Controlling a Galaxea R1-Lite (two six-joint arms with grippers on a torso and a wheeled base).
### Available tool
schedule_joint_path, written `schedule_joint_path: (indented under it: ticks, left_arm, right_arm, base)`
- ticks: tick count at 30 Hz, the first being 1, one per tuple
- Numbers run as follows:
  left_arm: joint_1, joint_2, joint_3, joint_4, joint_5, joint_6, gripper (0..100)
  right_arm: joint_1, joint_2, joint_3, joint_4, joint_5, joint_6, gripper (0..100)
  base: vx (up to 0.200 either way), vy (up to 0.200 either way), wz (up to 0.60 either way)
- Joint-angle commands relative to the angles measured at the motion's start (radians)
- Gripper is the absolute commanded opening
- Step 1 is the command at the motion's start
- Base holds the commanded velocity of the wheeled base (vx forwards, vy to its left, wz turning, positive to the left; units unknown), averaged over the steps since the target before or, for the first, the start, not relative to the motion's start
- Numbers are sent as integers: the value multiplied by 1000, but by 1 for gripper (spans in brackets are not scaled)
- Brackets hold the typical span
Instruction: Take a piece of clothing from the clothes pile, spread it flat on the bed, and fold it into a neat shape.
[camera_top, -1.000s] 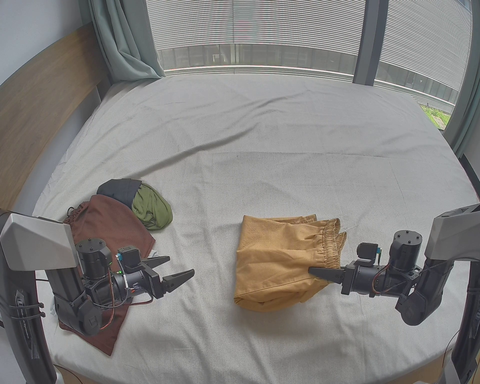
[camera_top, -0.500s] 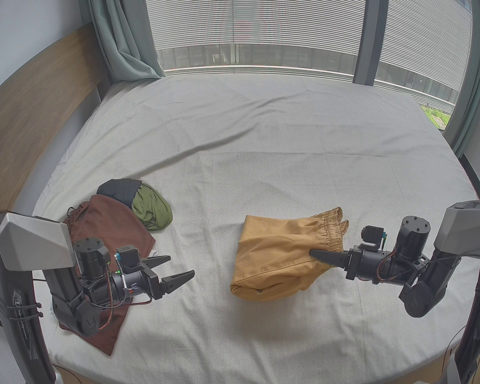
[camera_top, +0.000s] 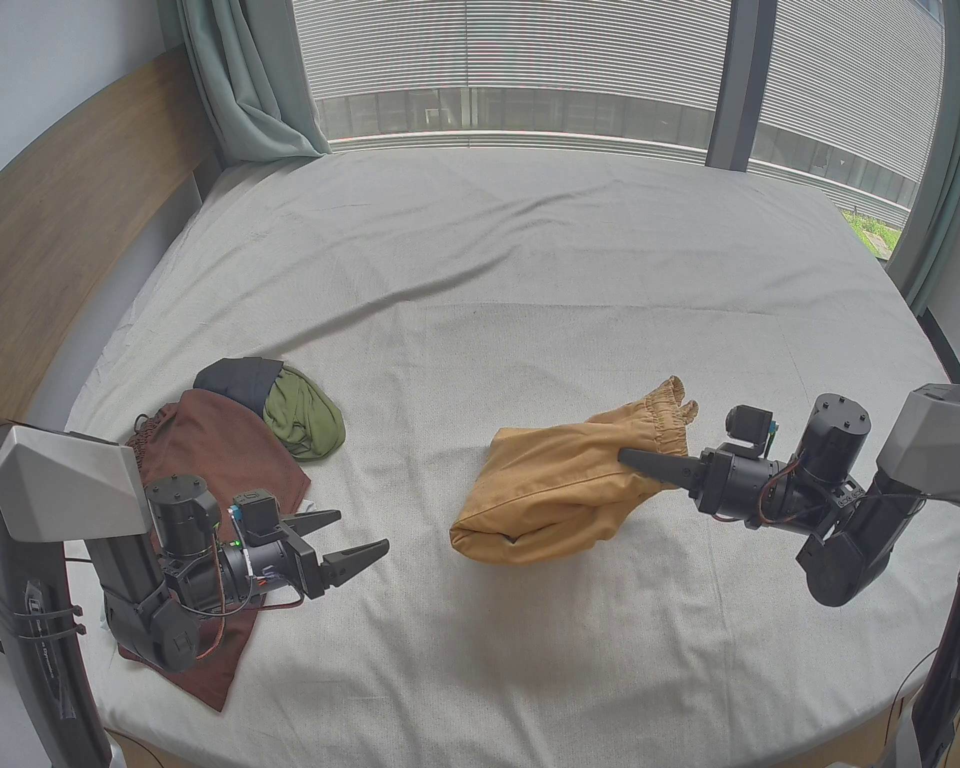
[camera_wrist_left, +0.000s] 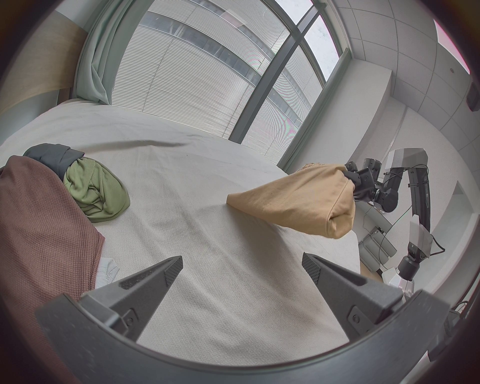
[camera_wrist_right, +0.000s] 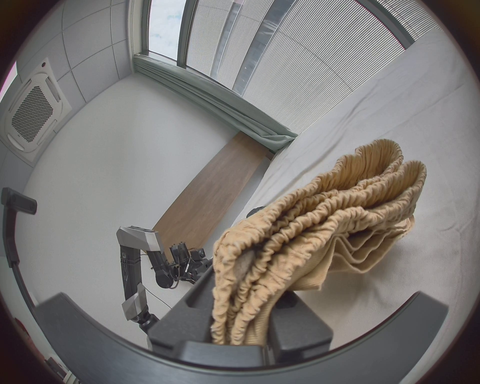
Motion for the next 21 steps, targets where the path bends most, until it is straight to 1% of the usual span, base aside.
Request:
schedule_joint_path:
  ticks: [1,6,10,13,19,21]
  left_arm:
    - [0,0,0,-1,0,-1,100]
    - [0,0,0,-1,0,-1,100]
    - [0,0,0,-1,0,-1,100]
    - [0,0,0,-1,0,-1,100]
    - [0,0,0,-1,0,1,100]
    - [0,0,0,-1,0,1,100]
  right_arm:
    - [-3,0,-68,-1,6,28,0]
    - [-6,8,-143,1,11,54,0]
    - [-7,9,-205,1,11,108,0]
    - [-19,12,-252,1,31,147,0]
    - [-36,81,-358,1,41,184,0]
    - [-36,92,-370,1,41,189,0]
  base:
    - [0,0,0]
    - [0,0,0]
    - [0,0,0]
    - [0,0,0]
    - [0,0,0]
    - [0,0,0]
